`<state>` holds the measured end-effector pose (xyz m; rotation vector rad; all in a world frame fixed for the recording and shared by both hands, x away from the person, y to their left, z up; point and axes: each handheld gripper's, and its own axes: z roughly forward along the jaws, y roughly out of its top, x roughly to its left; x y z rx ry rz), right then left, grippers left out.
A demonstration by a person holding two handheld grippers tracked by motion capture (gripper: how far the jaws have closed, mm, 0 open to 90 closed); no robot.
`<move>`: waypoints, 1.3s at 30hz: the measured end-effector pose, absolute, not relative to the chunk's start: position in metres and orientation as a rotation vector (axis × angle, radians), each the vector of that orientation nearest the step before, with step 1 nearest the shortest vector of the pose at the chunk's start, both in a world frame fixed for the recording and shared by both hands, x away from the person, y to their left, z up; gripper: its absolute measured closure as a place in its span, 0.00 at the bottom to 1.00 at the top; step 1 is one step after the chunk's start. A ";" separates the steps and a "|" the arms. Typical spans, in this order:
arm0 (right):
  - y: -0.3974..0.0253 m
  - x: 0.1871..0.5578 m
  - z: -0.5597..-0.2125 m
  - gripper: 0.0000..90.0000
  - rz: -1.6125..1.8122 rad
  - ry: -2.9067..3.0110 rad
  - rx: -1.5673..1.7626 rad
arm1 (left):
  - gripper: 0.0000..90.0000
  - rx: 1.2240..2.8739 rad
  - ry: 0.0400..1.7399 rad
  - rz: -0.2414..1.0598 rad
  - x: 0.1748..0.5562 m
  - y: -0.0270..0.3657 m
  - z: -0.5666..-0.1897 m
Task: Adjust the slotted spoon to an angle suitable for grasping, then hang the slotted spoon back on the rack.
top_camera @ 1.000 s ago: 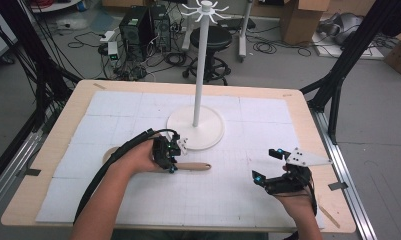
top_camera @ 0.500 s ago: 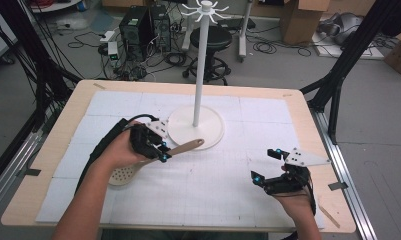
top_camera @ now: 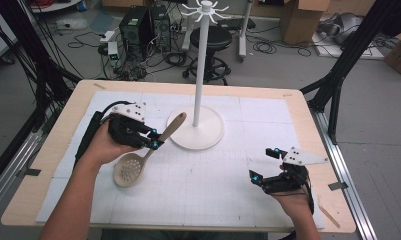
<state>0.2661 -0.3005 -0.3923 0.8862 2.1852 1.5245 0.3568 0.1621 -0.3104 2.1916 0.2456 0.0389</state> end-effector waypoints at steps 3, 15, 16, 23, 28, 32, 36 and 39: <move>-0.301 0.267 -0.391 0.00 1.528 2.176 0.884 | 0.83 2.147 0.266 0.047 0.356 0.170 -0.303; -0.300 0.268 -0.388 0.00 1.552 2.157 0.880 | 0.83 2.072 0.280 0.079 0.354 0.178 -0.270; -0.300 0.268 -0.388 0.00 1.552 2.157 0.879 | 0.83 2.072 0.284 0.083 0.353 0.177 -0.268; -0.300 0.269 -0.386 0.00 1.564 2.150 0.873 | 0.83 2.047 0.322 0.094 0.357 0.177 -0.251; -0.300 0.269 -0.387 0.00 1.568 2.152 0.879 | 0.83 2.030 0.342 0.105 0.361 0.176 -0.235; -0.300 0.268 -0.386 0.00 1.569 2.150 0.875 | 0.83 2.022 0.339 0.096 0.369 0.171 -0.225; -0.299 0.269 -0.387 0.00 1.564 2.159 0.863 | 0.83 2.032 0.358 0.122 0.376 0.165 -0.214; -0.300 0.267 -0.386 0.00 1.577 2.154 0.864 | 0.83 2.045 0.369 0.131 0.382 0.159 -0.205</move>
